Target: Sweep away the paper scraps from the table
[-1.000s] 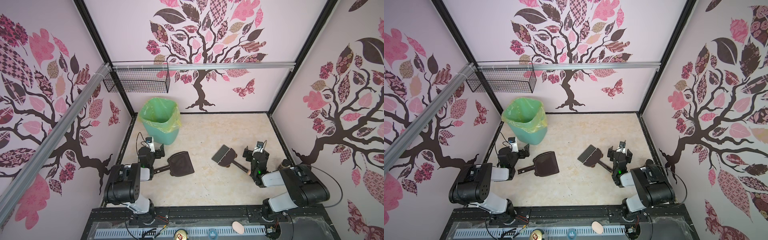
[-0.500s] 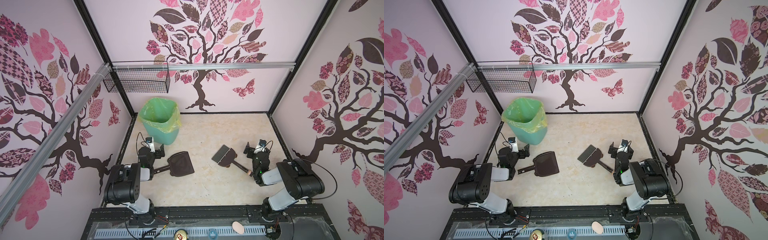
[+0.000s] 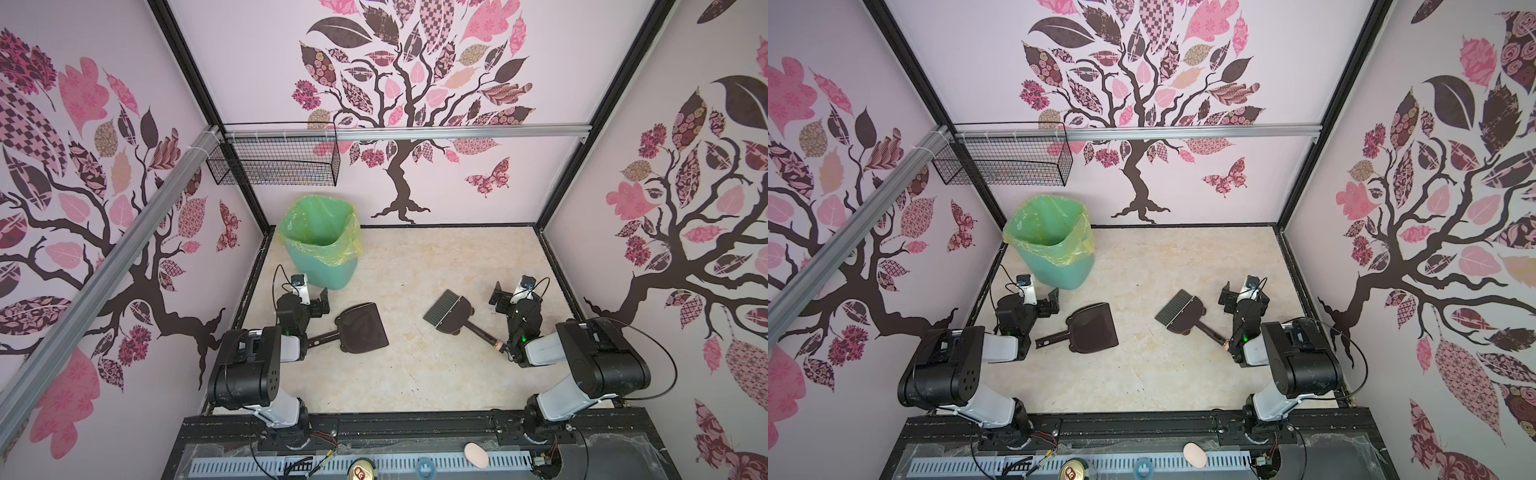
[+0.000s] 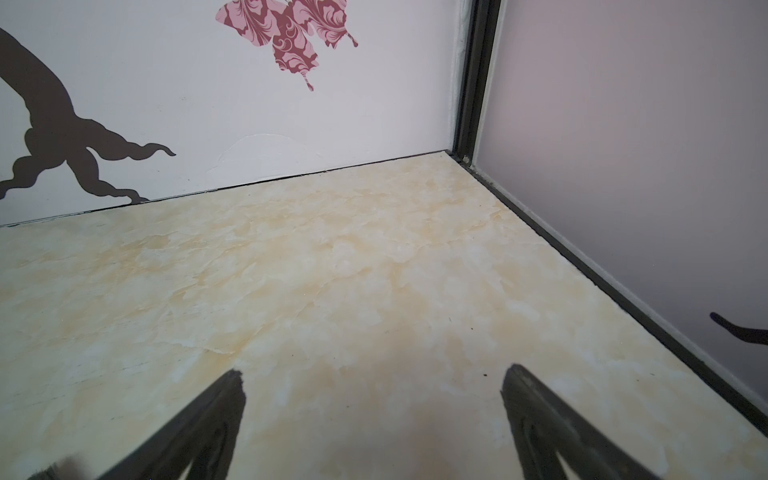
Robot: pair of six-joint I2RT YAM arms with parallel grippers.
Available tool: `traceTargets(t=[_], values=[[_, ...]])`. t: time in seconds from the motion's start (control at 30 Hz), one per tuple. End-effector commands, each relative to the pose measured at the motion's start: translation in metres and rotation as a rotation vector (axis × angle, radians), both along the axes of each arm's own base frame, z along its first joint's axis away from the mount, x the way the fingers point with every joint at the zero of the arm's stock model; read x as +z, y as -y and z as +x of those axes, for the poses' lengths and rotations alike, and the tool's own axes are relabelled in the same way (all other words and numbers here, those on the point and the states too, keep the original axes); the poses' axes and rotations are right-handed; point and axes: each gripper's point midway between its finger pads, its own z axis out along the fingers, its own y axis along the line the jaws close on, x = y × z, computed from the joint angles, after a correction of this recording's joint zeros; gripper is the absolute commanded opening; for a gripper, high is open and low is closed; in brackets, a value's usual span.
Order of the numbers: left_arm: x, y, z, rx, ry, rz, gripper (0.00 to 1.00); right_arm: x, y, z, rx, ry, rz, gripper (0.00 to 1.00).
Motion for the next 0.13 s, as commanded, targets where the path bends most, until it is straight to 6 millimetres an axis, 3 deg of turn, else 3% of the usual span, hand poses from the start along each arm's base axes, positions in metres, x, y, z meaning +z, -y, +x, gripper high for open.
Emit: traceTargets(t=[0.0,0.1], values=[[0.0099,0.0016,0.0104,0.027,0.016,0.041,0.97,0.0015,-0.0003,0.0012,0.002,0.000,0.008,0.99],[0.0114,0.0004,0.0073,0.036,0.025,0.035,0.97,0.0017,-0.0001,0.0013,0.001,0.001,0.008,0.99]])
